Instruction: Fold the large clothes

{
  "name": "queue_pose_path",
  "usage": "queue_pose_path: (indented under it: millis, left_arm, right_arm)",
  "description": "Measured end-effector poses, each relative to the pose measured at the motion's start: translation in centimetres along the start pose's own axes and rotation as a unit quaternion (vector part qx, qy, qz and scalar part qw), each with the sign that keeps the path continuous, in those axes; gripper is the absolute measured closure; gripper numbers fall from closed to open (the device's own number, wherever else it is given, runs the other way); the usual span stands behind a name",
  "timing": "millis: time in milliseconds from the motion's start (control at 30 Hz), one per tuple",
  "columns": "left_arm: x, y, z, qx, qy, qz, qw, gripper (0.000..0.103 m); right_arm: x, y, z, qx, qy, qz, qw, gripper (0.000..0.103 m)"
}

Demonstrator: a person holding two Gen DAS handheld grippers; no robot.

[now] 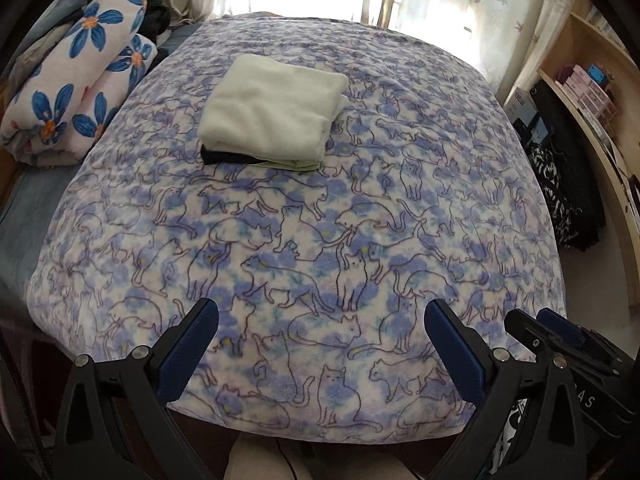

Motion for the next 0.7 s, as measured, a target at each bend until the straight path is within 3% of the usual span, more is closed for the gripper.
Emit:
queue_pose_path:
  millis: [300, 700]
  left_arm:
    - [1.1, -1.7, -0.4, 0.019, 0.002, 0.002, 0.9998, 0.001]
    - [2.6, -2.1, -0.5, 0.025, 0.017, 0.001, 0.9996, 0.001]
  right_arm:
    - [-1.0, -2.2, 1.2, 0.034, -0.021, 0.004, 0.999, 0.043]
    - [-0.9, -3.0, 1.5, 0.042, -0.024, 0.003, 0.999, 0.043]
Point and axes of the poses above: each gripper's, at about its wrist camera, not at the fingertips, and y roughly the way its jaws point, x to its right, z to its top, the point moved 6 cm from there along y, roughly the way its jaws point, and after that the axes turned 13 degrees about -y, right-handed, at the moved point
